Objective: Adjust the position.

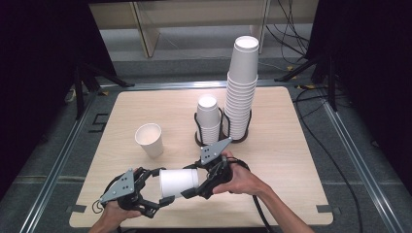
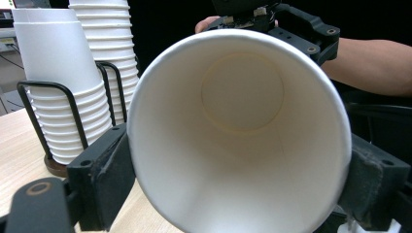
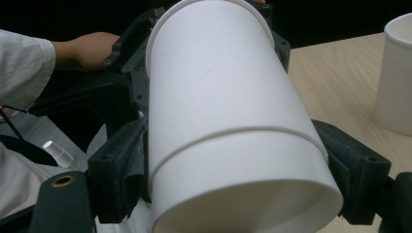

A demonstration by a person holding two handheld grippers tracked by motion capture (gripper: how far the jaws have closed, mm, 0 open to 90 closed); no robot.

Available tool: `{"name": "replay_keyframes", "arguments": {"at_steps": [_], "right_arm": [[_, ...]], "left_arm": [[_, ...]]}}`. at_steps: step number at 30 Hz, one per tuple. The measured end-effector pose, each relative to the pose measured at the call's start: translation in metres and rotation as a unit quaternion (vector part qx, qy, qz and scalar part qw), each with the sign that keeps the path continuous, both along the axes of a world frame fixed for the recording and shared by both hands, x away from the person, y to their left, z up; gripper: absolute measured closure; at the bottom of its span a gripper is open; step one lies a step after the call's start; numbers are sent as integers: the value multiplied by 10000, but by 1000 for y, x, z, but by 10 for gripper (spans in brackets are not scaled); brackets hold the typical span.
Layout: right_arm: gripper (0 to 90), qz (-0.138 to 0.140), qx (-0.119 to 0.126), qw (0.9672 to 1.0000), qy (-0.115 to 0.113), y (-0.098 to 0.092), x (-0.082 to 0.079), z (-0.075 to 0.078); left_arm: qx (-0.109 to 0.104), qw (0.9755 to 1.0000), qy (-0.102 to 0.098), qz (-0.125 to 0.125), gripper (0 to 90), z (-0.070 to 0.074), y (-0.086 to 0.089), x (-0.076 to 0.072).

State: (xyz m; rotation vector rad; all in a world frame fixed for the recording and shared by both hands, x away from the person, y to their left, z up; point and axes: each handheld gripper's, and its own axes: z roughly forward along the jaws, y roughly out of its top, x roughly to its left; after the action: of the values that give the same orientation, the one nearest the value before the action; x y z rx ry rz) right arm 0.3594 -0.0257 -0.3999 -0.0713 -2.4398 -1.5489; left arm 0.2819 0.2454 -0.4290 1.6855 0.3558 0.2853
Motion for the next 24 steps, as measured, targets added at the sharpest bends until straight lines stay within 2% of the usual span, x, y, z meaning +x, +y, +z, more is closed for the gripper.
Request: {"name": "replay_keyframes", "arguments": {"at_steps": [3, 5, 6, 7, 9, 10, 14, 16, 17, 19, 20, 21, 22, 24], "right_arm": [[198, -20, -39, 10000, 82, -1, 0, 0], [185, -54, -85, 9999, -19, -1, 1, 1], [175, -89, -119, 9998, -126, -2, 0, 1], [169, -123, -193, 9995, -219, -2, 0, 3], [154, -225, -365, 9980, -457, -3, -2, 7], [159, -258, -464, 9969, -573, -4, -4, 10], [157, -317, -909, 9894, -1083, -3, -12, 22], [157, -335, -1203, 9844, -1239, -1, -18, 25], [157, -352, -1346, 9796, -1448, 1, -20, 26], [158, -371, -1495, 9761, -1530, 5, -23, 27], [158, -361, -1571, 9734, -1626, 7, -24, 27], [158, -386, -1645, 9710, -1691, 9, -25, 27], [160, -351, -1726, 9687, -1748, 12, -26, 27], [156, -273, -1855, 9632, -1928, 17, -27, 26]], "left_arm": [[-17, 10000, 16, 29, 132, 0, 0, 0], [-115, 9999, -9, 8, 133, -1, -1, 1], [13, 10000, 20, 50, 133, 0, 1, 0], [-16, 10000, 30, 56, 133, 0, 0, 0], [177, 9998, 6, 51, 134, 0, 2, 1], [181, 9998, -2, 69, 133, -1, 0, 1], [394, 9992, 30, 82, 133, -2, -1, 1], [418, 9991, 6, 53, 134, -3, -2, 2], [506, 9987, 18, 70, 133, -3, -3, 1], [615, 9981, 5, 64, 133, -3, -3, 1], [658, 9978, 15, 56, 133, -3, -3, 1], [603, 9982, -16, 9, 133, -4, -5, 1], [751, 9972, 11, 38, 133, -3, -5, 0], [794, 9968, 20, 36, 133, -3, -6, 0]]}}
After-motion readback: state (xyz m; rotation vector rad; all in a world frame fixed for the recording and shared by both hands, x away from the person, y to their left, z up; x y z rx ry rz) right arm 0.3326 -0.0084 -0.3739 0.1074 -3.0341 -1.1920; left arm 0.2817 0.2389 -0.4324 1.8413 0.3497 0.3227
